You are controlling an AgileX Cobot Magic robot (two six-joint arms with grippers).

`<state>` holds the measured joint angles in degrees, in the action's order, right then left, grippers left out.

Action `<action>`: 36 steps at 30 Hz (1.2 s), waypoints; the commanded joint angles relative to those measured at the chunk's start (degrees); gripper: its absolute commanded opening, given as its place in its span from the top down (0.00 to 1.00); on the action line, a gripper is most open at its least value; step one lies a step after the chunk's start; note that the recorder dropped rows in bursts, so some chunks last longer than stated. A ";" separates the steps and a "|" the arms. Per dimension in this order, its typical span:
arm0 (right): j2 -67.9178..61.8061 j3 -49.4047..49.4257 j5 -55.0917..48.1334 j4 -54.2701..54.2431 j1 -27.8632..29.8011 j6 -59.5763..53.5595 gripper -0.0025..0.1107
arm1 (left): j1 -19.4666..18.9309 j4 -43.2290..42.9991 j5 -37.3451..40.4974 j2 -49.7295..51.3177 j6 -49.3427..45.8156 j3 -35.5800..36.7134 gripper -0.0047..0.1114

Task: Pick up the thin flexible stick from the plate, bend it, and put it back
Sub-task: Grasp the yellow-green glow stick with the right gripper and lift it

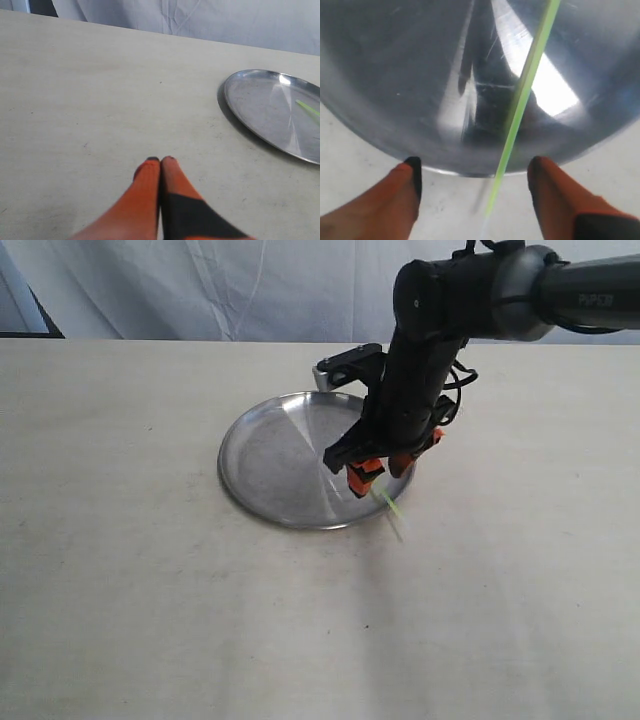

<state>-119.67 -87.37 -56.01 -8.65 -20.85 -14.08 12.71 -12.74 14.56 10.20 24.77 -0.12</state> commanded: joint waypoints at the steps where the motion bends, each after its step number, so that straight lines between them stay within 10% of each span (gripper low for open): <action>1: -1.78 -0.29 2.73 0.67 0.18 0.27 0.44 | -0.08 -0.31 -0.89 -0.52 0.02 0.12 0.96; 10: -5.62 -0.29 6.69 1.27 0.18 0.75 0.49 | -0.08 -0.31 -0.89 -0.52 0.02 0.12 0.96; 18: -7.14 -0.29 8.19 1.79 0.18 0.75 0.98 | -0.08 -0.31 -0.89 -0.52 0.02 0.12 0.96; 31: 4.60 -0.37 4.89 1.32 0.18 0.75 0.99 | -0.08 -0.31 -0.89 -0.52 0.02 0.12 0.96; 36: 21.29 13.29 11.83 -13.97 0.18 -6.02 0.99 | -0.08 -0.31 -0.89 -0.52 0.02 0.12 0.96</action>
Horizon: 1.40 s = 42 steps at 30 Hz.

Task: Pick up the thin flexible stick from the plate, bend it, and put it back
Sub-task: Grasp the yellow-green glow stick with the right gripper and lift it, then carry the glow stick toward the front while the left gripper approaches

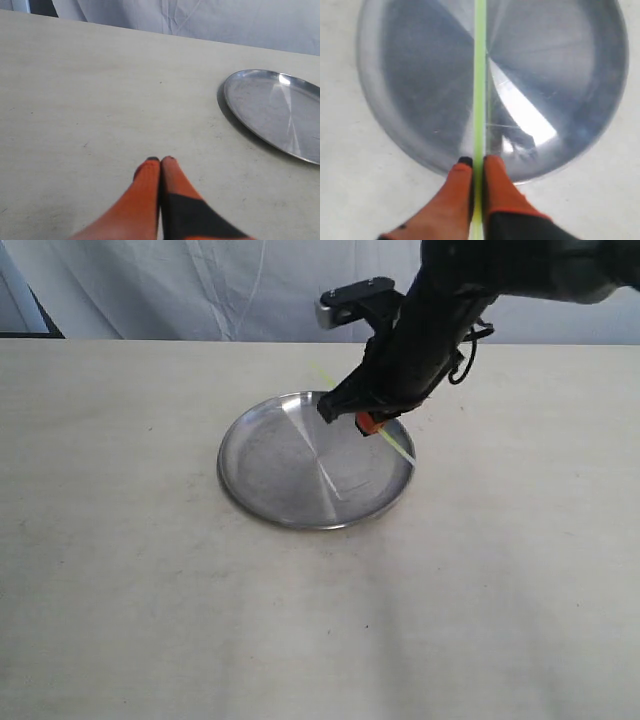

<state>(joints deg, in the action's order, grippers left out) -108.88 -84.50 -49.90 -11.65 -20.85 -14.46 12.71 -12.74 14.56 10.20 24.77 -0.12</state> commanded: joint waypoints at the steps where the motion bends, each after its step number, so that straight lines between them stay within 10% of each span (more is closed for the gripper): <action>1: 12.89 13.08 7.15 -13.28 0.07 -7.14 0.99 | -0.08 -0.31 -0.89 -0.52 0.02 0.12 0.96; 8: 32.93 29.90 5.52 -20.19 0.07 -13.21 0.99 | -0.08 -10.66 -8.46 -0.52 -0.85 0.12 0.96; 11: 42.73 38.72 7.20 -23.99 0.07 -13.37 0.99 | -0.08 1.41 -37.00 -0.52 9.14 0.12 0.96; 17: 54.62 49.10 11.04 -29.58 0.07 -13.88 0.99 | -0.18 3.31 -67.94 -0.52 8.03 0.12 0.96; 20: 58.28 51.93 11.04 -32.09 0.07 -14.00 0.99 | -0.18 0.01 -52.28 -0.36 25.91 -4.37 0.96; 24: 61.50 54.05 11.04 -36.33 0.07 -14.00 0.99 | -0.07 -25.73 -27.34 5.61 46.44 -12.76 0.96; 35: 63.27 58.80 9.65 -55.84 0.07 -24.71 0.99 | -0.07 -74.91 -80.83 47.59 84.87 -28.27 0.96; 42: 63.27 62.34 9.25 -67.10 0.07 -36.07 0.99 | 0.05 -66.81 -84.52 62.93 89.04 -29.37 0.96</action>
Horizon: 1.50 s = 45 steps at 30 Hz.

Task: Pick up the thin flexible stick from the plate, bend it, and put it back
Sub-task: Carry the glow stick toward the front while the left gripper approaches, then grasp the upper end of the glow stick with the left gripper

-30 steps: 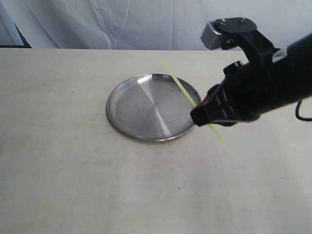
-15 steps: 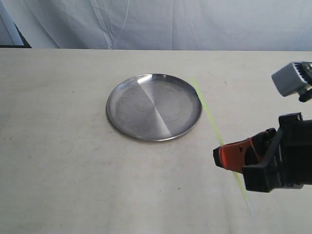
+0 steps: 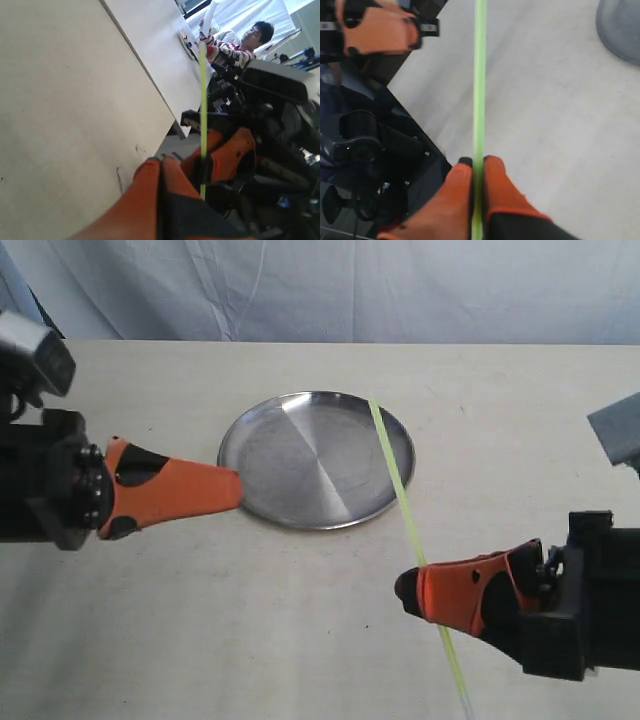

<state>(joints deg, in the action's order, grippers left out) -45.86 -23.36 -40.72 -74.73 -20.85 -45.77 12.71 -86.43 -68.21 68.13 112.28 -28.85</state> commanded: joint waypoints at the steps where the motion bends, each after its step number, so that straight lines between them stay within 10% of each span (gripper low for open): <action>1: 0.25 1.34 0.41 -4.02 0.07 -4.76 0.99 | 0.05 8.61 -1.75 5.60 1.52 -0.64 0.96; 12: -5.66 1.33 0.84 -7.02 0.07 -6.14 0.99 | 7.31 18.06 -1.75 5.80 -0.01 -0.64 0.95; 20: -10.35 1.33 -4.43 -18.73 0.07 -20.35 0.99 | 16.70 23.40 0.96 5.80 -7.51 -0.64 0.71; 27: -10.35 1.33 -3.32 -18.62 0.07 -20.77 0.99 | 17.11 22.99 5.54 5.80 -7.51 -0.64 0.46; 45: -10.35 -0.71 1.37 -25.22 -8.96 -25.68 0.99 | 17.11 15.39 10.71 5.85 -6.61 -8.83 0.47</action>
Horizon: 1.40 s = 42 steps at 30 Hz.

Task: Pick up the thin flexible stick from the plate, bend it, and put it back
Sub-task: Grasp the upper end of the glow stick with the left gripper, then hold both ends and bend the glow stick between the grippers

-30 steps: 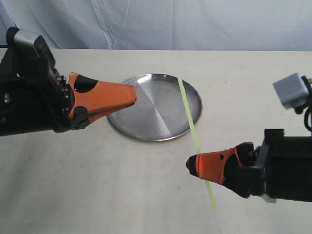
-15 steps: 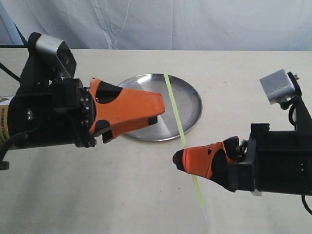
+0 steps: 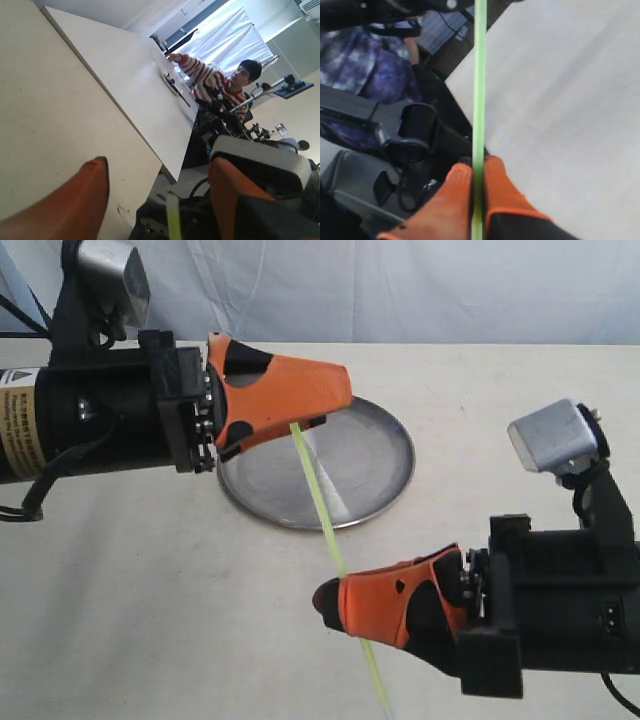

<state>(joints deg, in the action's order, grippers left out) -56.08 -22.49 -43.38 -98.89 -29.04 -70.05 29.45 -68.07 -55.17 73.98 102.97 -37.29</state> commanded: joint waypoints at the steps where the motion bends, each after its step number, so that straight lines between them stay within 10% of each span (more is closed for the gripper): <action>1: -0.14 -1.85 4.53 -1.05 -0.77 -1.40 0.99 | 0.38 -2.97 -2.47 -0.01 2.90 -0.38 0.47; 4: -0.14 -2.70 6.12 -1.05 -0.77 -1.51 0.99 | 0.38 -2.11 -2.35 -0.01 2.88 -0.38 0.51; 10: -0.63 -5.74 7.77 -1.05 -0.77 -2.02 0.99 | 0.38 1.01 -3.71 -0.01 -1.42 -0.38 0.96; 21: -3.82 -7.02 3.18 1.50 -0.77 -1.82 0.97 | 0.38 4.36 -5.21 -0.01 -9.00 -0.38 0.96; 30: -4.06 -7.02 7.79 8.66 -0.77 5.77 0.46 | 0.38 6.31 -7.37 -0.01 -9.11 -0.72 0.96; 33: -4.33 -7.02 7.66 8.77 -0.77 5.75 0.54 | 0.38 6.45 -8.27 -0.01 -9.11 -1.03 0.96; 37: -4.33 -7.02 3.21 8.94 -0.77 5.75 0.99 | 0.38 6.43 -7.85 -0.01 -13.11 -1.03 0.96; 42: -3.93 -7.02 -2.86 8.12 -0.77 5.52 0.99 | 0.38 0.64 -3.26 -0.01 -19.93 -1.03 0.96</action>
<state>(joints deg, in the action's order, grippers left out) -60.32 -29.34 -42.89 -90.29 -29.78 -64.38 29.57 -64.29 -61.72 73.98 86.28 -38.01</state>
